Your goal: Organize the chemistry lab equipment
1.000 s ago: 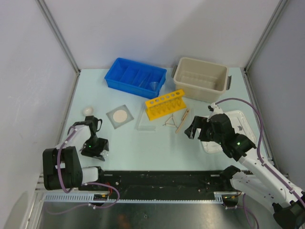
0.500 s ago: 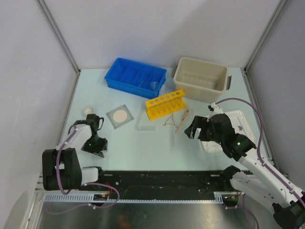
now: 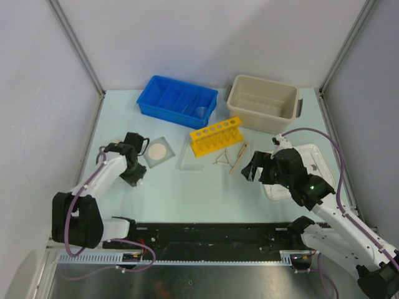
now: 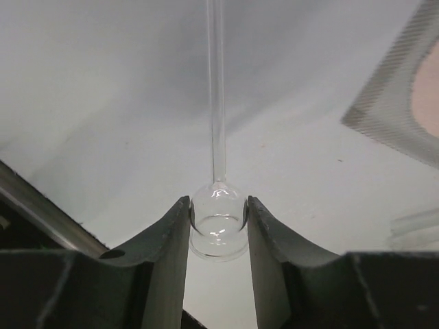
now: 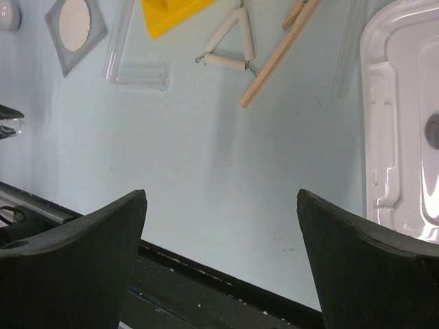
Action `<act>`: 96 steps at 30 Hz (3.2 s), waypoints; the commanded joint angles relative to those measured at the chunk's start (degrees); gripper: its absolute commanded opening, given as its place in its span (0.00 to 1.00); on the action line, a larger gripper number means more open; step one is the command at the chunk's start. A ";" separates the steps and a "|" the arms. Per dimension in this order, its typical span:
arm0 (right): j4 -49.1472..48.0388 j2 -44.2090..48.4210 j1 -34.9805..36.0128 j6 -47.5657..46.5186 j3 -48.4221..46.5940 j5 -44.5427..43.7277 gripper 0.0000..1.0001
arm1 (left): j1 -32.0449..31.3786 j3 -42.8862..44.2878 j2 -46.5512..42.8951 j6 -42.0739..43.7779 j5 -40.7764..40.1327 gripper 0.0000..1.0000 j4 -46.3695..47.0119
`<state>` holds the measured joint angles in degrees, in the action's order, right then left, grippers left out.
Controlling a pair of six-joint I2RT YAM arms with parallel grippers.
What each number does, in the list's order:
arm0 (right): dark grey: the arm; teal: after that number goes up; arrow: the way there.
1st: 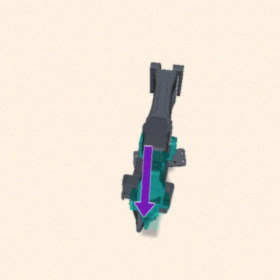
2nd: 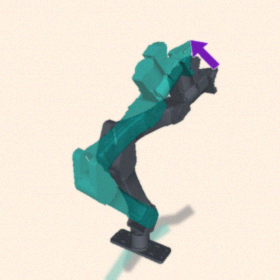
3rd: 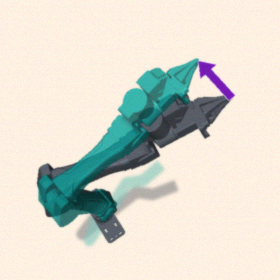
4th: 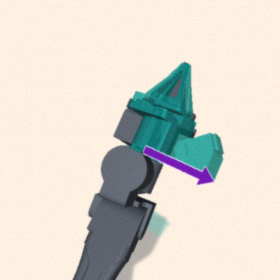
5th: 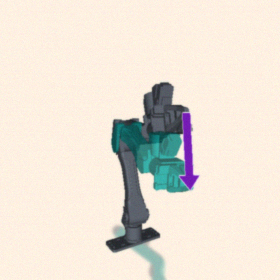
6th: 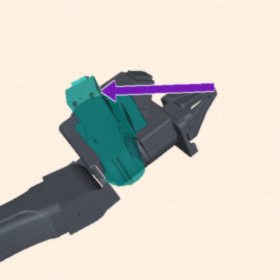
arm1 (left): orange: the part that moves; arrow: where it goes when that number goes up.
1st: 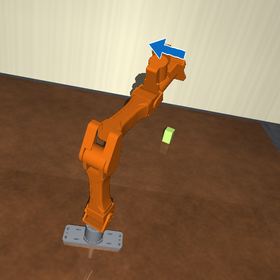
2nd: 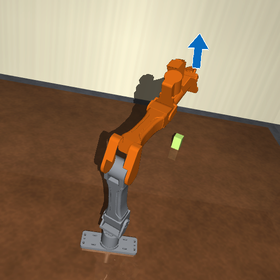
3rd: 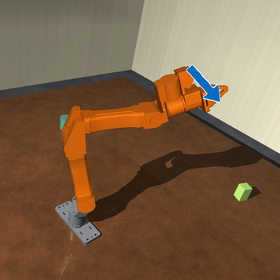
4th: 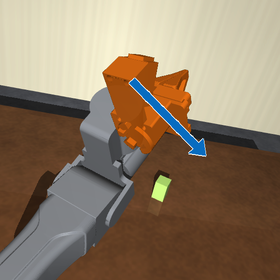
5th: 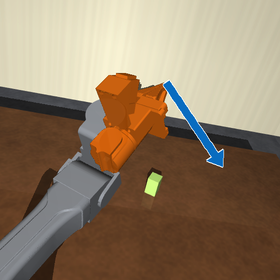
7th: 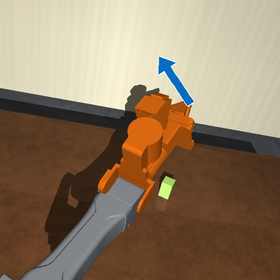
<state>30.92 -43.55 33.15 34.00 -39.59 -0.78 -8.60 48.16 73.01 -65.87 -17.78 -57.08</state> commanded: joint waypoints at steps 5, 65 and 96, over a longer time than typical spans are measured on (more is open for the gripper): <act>-1.84 0.78 0.14 0.48 0.04 0.08 0.96 | -8.10 7.58 3.04 7.14 -8.10 0.39 -0.32; 0.92 -1.20 -2.29 -1.00 -3.10 -0.43 0.96 | -5.06 66.54 48.95 72.60 17.11 0.39 30.65; 0.60 -5.15 -2.97 0.49 -3.47 -1.88 0.95 | -3.35 75.01 63.95 81.10 12.67 0.43 31.02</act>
<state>32.71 -48.07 30.55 34.92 -40.64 -2.33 -12.19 121.73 136.53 10.85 -4.58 -27.46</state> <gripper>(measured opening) 0.951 0.428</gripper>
